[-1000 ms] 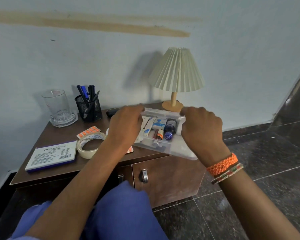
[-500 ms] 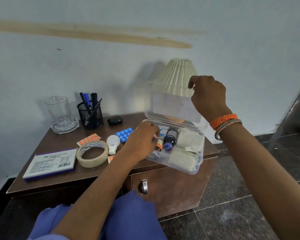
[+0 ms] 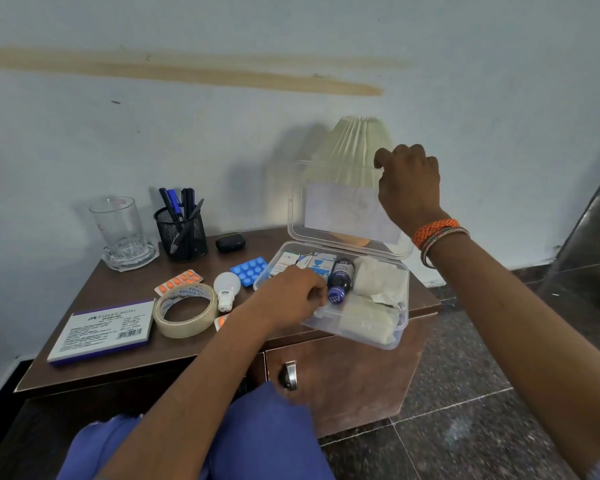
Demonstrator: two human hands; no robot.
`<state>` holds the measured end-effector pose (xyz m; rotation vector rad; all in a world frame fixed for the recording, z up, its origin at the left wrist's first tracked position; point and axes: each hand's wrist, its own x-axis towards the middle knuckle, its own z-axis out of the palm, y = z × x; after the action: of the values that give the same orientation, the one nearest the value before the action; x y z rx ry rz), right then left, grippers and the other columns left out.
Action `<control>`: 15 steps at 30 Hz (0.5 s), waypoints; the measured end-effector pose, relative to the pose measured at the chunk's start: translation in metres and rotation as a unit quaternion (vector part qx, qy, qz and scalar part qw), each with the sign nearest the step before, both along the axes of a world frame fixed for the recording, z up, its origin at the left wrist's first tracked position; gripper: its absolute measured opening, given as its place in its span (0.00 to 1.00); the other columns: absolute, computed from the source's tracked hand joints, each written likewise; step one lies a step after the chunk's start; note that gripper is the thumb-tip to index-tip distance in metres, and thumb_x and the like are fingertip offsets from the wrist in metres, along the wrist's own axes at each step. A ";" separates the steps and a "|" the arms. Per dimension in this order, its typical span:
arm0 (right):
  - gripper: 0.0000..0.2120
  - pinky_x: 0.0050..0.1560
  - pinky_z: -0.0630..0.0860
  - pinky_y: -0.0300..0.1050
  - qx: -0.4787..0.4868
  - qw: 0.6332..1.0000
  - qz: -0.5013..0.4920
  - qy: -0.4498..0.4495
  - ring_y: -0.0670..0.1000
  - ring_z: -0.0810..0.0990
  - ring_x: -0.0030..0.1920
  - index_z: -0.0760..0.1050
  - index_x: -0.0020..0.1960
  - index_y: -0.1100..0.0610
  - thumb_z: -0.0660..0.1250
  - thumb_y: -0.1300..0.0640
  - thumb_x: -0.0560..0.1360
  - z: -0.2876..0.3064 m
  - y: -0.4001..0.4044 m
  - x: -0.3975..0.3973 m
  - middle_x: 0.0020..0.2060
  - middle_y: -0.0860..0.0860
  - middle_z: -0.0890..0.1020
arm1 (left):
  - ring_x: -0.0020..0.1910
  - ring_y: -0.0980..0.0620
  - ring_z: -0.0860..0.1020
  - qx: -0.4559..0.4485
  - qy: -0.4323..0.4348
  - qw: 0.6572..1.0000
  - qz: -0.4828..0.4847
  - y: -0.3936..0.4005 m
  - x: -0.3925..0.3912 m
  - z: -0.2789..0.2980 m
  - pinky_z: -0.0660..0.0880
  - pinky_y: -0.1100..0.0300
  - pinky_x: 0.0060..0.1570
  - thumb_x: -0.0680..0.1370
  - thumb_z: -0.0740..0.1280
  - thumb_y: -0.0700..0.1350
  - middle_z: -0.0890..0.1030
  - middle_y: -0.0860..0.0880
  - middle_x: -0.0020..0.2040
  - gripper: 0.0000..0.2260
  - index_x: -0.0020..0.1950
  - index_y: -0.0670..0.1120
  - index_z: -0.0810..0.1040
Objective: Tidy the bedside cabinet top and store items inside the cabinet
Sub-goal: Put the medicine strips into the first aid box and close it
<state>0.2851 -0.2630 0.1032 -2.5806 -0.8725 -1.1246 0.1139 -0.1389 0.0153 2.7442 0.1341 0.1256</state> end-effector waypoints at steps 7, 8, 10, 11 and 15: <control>0.17 0.67 0.55 0.63 -0.017 0.999 -0.037 -0.016 0.63 0.68 0.64 0.73 0.59 0.59 0.65 0.64 0.70 -0.009 0.004 -0.006 0.61 0.61 0.73 | 0.48 0.52 0.75 0.019 -0.034 0.999 0.008 0.002 -0.003 0.001 0.75 0.55 0.50 0.78 0.59 0.41 0.82 0.48 0.50 0.09 0.50 0.49 0.78; 0.18 0.68 0.54 0.64 -0.016 0.999 -0.038 -0.018 0.63 0.68 0.64 0.73 0.59 0.59 0.65 0.64 0.69 -0.010 0.004 -0.007 0.61 0.62 0.72 | 0.47 0.53 0.75 0.017 -0.044 0.999 0.011 0.003 -0.004 0.001 0.74 0.56 0.48 0.78 0.59 0.42 0.81 0.48 0.51 0.09 0.52 0.49 0.78; 0.19 0.69 0.52 0.64 -0.015 0.999 -0.039 -0.018 0.63 0.68 0.64 0.72 0.60 0.59 0.65 0.64 0.69 -0.011 0.004 -0.008 0.61 0.62 0.72 | 0.47 0.54 0.75 0.014 -0.058 0.998 0.012 0.004 -0.005 0.003 0.74 0.57 0.47 0.78 0.59 0.42 0.82 0.49 0.50 0.10 0.54 0.50 0.77; 0.20 0.69 0.51 0.64 -0.014 0.999 -0.038 -0.017 0.63 0.68 0.64 0.72 0.60 0.59 0.65 0.65 0.69 -0.011 0.004 -0.008 0.61 0.62 0.72 | 0.47 0.53 0.76 0.016 -0.063 0.998 0.012 0.004 -0.006 0.004 0.75 0.56 0.48 0.78 0.59 0.42 0.82 0.49 0.50 0.10 0.55 0.50 0.77; 0.21 0.69 0.50 0.65 -0.012 0.999 -0.034 -0.010 0.63 0.67 0.65 0.71 0.61 0.60 0.65 0.64 0.69 -0.011 0.004 -0.012 0.62 0.62 0.71 | 0.49 0.52 0.76 0.026 -0.086 0.996 0.015 0.004 -0.007 0.005 0.75 0.51 0.49 0.78 0.59 0.43 0.82 0.49 0.50 0.09 0.55 0.50 0.77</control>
<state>0.2733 -0.2592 0.0925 -2.6402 -0.8138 -1.1671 0.1066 -0.1351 0.0198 2.7675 0.1265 0.3768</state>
